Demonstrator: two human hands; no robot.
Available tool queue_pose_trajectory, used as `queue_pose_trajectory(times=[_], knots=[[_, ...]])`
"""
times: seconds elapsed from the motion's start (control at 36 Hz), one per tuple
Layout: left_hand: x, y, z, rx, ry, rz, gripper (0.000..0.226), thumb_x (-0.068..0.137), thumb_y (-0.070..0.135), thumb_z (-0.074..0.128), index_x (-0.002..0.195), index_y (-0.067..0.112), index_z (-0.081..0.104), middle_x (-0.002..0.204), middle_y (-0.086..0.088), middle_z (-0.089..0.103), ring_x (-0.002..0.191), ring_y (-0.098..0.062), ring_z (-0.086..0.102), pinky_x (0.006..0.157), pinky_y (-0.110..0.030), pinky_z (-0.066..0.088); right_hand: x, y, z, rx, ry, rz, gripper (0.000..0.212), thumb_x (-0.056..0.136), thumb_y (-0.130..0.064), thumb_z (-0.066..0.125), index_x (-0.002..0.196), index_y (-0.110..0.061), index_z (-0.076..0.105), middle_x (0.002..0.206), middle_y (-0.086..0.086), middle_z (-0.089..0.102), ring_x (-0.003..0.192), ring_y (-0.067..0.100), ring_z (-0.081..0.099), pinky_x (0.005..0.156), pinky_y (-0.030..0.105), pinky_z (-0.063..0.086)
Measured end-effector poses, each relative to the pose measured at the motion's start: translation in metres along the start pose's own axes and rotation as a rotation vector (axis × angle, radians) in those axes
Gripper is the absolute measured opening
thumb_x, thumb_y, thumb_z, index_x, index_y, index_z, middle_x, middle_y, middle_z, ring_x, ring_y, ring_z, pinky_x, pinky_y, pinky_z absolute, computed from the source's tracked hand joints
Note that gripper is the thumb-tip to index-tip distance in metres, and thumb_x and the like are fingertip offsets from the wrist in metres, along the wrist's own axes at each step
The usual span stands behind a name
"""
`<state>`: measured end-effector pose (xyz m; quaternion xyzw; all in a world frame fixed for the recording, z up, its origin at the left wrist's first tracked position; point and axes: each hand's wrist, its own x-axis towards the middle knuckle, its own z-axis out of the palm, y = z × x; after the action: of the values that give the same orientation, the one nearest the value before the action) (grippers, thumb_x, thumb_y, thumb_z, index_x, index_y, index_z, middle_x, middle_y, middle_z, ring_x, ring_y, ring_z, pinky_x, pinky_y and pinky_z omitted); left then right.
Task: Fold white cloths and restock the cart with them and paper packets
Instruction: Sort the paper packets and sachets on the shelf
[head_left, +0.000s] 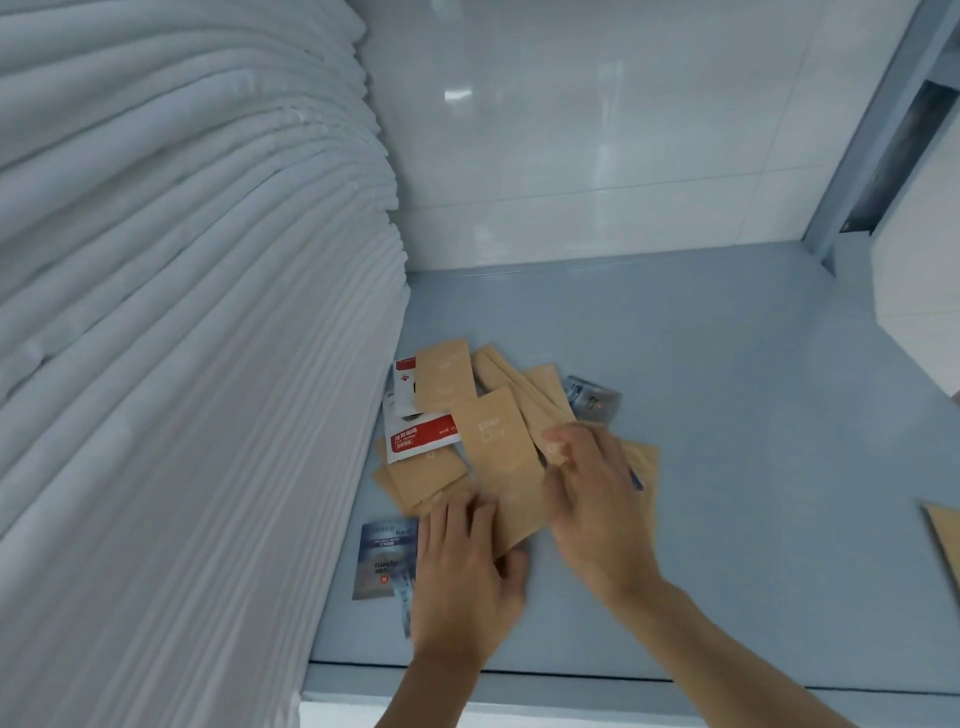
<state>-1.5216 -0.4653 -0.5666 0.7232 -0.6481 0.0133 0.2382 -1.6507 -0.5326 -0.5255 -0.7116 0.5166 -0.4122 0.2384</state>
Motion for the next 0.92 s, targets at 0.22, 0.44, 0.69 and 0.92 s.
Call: queue_pose_trajectory(times=[0.22,0.44,0.69,0.92], knots=[[-0.001,0.002,-0.004,0.006,-0.044,-0.005,0.047,0.089,0.046,0.048,0.109,0.01,0.07,0.109,-0.007,0.063,0.101,-0.027,0.059,0.089,-0.044,0.052,0.025,-0.009,0.045,-0.382,-0.342,0.158,0.071,0.089,-0.029,0.059,0.149,-0.015,0.023,0.149,0.005,0.037,0.14,0.03,0.029,0.118,0.041,0.022],[0.003,0.004,-0.005,0.057,-0.069,-0.017,0.03,0.083,0.037,0.055,0.096,0.013,0.068,0.101,-0.005,0.063,0.092,-0.027,0.059,0.083,-0.041,0.053,0.041,-0.006,0.047,-0.046,-0.101,0.358,0.026,0.09,-0.02,0.062,0.116,-0.019,0.066,0.116,0.005,0.062,0.114,0.025,0.053,0.101,0.041,0.042],[-0.001,0.003,0.006,0.06,0.044,0.06,0.041,0.087,0.03,0.043,0.105,0.003,0.069,0.105,-0.017,0.064,0.093,-0.037,0.058,0.082,-0.047,0.047,-0.008,0.026,-0.067,0.384,0.284,0.435,0.015,0.092,-0.014,0.066,0.077,-0.013,0.061,0.063,-0.008,0.064,0.059,0.003,0.057,0.057,0.016,0.043],[0.002,-0.011,0.025,0.087,0.095,0.073,0.068,0.083,0.055,0.046,0.113,-0.002,0.066,0.119,-0.023,0.059,0.105,-0.048,0.053,0.089,-0.058,0.041,-0.072,0.101,-0.198,0.081,0.232,0.621,0.031,0.089,-0.015,0.071,0.11,-0.033,0.058,0.082,-0.001,0.069,0.063,0.005,0.062,0.055,0.008,0.043]])
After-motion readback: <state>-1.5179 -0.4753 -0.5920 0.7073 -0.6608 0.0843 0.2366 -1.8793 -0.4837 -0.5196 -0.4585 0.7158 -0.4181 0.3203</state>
